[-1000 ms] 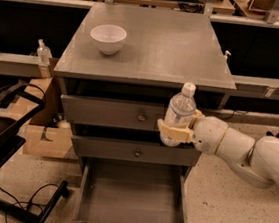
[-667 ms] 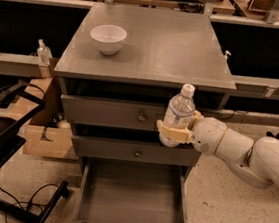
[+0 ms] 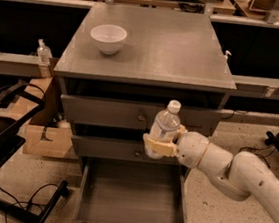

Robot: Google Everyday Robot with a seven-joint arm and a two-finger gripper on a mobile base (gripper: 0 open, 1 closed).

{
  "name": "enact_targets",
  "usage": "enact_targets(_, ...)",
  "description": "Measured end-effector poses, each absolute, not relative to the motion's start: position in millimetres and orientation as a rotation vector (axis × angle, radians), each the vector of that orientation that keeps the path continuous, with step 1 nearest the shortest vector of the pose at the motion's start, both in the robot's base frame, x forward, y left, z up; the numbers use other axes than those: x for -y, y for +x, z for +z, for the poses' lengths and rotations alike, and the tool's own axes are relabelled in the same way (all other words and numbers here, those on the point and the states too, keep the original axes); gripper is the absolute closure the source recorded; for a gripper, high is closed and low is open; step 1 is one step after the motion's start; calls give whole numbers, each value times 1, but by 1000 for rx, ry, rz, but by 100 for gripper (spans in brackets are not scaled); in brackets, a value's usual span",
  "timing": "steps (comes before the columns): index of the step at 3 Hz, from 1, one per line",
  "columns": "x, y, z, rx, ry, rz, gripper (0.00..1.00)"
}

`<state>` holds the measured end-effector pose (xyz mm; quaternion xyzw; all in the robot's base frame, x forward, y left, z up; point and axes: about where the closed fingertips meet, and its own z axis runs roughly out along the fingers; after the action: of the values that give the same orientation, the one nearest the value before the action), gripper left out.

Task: Place blue plastic bottle into bottom drawer

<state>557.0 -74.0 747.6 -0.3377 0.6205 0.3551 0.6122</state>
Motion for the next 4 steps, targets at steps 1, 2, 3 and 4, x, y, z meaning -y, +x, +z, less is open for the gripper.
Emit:
enact_targets(1, 26, 547, 683, -1366, -828, 910, 100)
enact_targets(2, -36, 547, 599, -1295, -960, 964, 100)
enact_targets(3, -64, 551, 554, -1282, -1038, 979, 100)
enact_targets(4, -68, 550, 556, -1279, -1039, 985, 100)
